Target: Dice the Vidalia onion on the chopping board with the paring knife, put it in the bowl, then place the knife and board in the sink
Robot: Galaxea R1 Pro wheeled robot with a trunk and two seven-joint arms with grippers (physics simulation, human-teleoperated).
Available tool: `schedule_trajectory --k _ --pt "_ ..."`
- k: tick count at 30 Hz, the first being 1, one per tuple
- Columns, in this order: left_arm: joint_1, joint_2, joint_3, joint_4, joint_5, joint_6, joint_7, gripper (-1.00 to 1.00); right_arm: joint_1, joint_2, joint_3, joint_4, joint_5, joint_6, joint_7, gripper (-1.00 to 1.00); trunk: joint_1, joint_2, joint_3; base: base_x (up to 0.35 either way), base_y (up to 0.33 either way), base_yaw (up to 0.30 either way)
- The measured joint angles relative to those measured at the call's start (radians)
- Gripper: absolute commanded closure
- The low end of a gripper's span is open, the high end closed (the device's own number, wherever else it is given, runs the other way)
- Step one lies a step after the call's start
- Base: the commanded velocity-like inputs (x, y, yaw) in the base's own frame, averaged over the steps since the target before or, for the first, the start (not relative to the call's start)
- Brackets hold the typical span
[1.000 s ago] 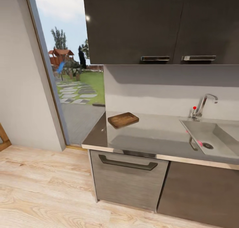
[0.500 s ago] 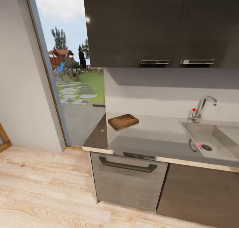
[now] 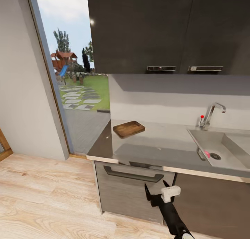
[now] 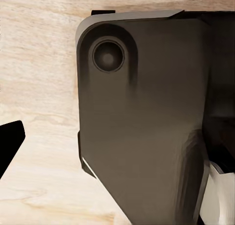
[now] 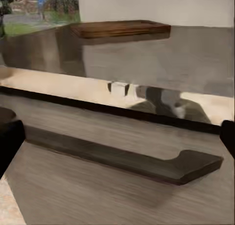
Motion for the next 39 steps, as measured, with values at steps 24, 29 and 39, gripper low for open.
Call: schedule_trajectory --k 24,29,39 --pt "0.0 0.002 -0.001 0.0 0.0 0.001 -0.001 -1.0 -0.758 0.07 0.009 0.138 -0.006 0.492 -0.076 -1.0 -0.092 0.168 0.076 0.0 0.0 0.0" --pt "0.0 0.003 -0.001 0.0 0.0 0.001 -0.001 -1.0 -0.858 0.082 0.008 0.337 -0.009 0.552 -0.113 -1.0 -0.111 0.203 0.091 0.0 0.0 0.0" --pt "0.0 0.002 -0.002 0.002 0.0 0.001 -0.001 -1.0 -1.026 0.088 0.005 0.582 -0.055 0.59 -0.152 -1.0 -0.15 0.273 0.123 0.0 0.0 0.0"
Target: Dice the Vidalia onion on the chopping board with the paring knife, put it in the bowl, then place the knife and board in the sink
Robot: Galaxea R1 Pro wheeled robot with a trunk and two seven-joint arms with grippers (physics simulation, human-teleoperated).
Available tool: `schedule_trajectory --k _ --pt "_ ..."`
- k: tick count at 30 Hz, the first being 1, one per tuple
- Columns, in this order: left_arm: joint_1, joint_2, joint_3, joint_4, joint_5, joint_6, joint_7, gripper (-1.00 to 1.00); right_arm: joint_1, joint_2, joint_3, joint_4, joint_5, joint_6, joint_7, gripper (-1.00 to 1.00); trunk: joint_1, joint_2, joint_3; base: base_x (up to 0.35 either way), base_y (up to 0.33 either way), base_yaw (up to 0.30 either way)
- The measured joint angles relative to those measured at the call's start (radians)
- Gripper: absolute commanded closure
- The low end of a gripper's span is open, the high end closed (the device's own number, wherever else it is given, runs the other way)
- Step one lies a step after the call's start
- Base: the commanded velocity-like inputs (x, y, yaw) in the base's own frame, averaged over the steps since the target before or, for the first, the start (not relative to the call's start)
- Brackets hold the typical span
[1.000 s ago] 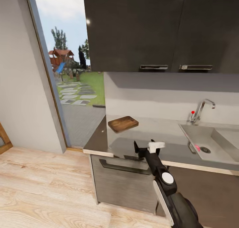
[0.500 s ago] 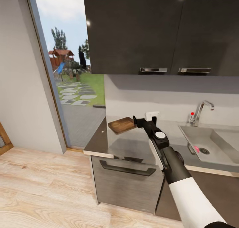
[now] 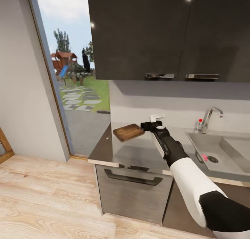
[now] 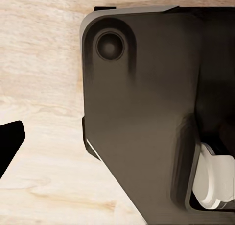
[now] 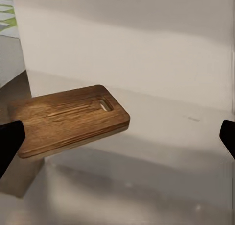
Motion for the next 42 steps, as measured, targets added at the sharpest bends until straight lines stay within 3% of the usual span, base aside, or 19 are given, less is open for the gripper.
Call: schedule_trajectory --k 33,42 --pt "0.0 0.0 0.004 -0.001 0.0 0.0 0.0 -1.0 -0.006 0.0 -0.009 -0.017 -0.018 0.008 -0.005 -1.0 -0.127 0.232 0.104 0.0 0.0 0.0" --pt "0.0 0.0 0.003 -0.001 0.0 0.001 0.0 -1.0 -0.006 0.0 -0.009 -0.017 -0.018 0.008 -0.005 -1.0 -0.162 0.295 0.132 0.186 0.0 0.0"
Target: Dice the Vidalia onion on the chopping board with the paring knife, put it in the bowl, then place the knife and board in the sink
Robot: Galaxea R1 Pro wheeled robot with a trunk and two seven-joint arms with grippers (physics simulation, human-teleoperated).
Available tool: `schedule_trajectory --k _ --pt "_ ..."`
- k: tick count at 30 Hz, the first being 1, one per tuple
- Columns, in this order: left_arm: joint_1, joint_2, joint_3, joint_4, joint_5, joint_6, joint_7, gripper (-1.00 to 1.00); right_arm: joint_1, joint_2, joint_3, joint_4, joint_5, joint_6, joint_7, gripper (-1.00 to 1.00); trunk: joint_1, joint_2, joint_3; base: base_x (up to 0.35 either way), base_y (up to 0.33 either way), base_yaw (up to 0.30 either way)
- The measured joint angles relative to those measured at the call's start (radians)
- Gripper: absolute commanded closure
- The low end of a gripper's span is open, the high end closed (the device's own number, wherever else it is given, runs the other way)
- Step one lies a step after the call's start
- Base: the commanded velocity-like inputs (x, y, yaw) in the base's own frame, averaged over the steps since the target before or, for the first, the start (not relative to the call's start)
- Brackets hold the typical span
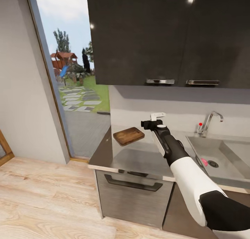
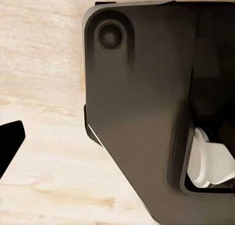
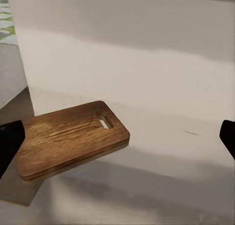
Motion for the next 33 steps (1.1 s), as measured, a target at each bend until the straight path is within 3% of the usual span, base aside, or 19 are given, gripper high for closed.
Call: schedule_trajectory --k 10,22,33 --pt "0.0 0.0 0.0 -0.001 0.0 0.001 0.0 -1.0 0.0 0.0 0.0 0.0 0.0 0.0 0.0 -1.0 -0.038 0.069 0.03 0.333 0.0 0.0" --pt "0.0 -0.001 0.0 -0.001 0.0 -0.001 0.0 -1.0 0.0 0.0 0.0 0.001 0.0 0.0 0.0 -1.0 -0.038 0.07 0.031 0.337 0.0 0.076" --pt "0.0 -0.001 0.0 -0.001 0.0 -0.004 0.0 -1.0 0.0 0.0 0.001 0.001 0.0 0.0 0.0 -1.0 -0.038 0.07 0.031 0.042 0.0 0.222"
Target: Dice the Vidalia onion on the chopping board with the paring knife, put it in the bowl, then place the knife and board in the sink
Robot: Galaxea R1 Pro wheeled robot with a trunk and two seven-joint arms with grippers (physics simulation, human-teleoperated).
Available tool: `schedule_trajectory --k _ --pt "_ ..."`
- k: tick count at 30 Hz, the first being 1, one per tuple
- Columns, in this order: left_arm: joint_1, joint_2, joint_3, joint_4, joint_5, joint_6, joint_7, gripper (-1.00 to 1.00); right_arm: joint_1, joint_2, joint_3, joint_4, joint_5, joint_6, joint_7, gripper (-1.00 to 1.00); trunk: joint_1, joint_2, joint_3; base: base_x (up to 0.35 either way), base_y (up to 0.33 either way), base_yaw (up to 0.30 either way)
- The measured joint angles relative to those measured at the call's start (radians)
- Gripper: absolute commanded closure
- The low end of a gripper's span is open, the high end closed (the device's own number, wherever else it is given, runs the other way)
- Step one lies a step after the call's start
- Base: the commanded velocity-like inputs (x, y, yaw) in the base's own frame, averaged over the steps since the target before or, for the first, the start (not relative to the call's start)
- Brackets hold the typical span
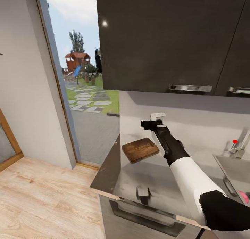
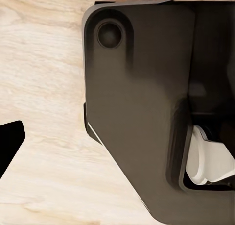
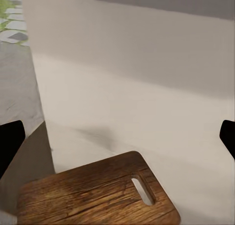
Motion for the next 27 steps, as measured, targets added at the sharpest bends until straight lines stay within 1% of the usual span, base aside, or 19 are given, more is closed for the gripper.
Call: schedule_trajectory --k 9,13,21,27 --pt "0.0 0.001 -0.002 -0.001 0.0 -0.001 0.0 -1.0 0.0 0.0 -0.001 0.0 0.0 0.0 0.0 -1.0 0.0 0.0 0.0 0.001 -0.021 0.015" --pt "0.0 0.003 -0.001 -0.001 0.0 -0.001 0.0 -1.0 0.0 0.0 -0.001 0.0 0.0 0.0 0.0 -1.0 0.0 0.0 0.0 0.048 -0.234 0.001" --pt "0.0 0.004 0.0 -0.001 0.0 -0.001 0.0 -1.0 0.0 0.0 -0.001 0.0 0.0 0.0 0.0 -1.0 0.0 0.0 0.0 0.139 -0.29 0.0" --pt "0.0 0.003 0.001 -0.002 0.0 -0.001 0.0 -1.0 0.0 0.0 0.0 0.001 0.0 0.0 0.0 -1.0 0.0 0.0 0.0 0.054 -0.053 0.0"
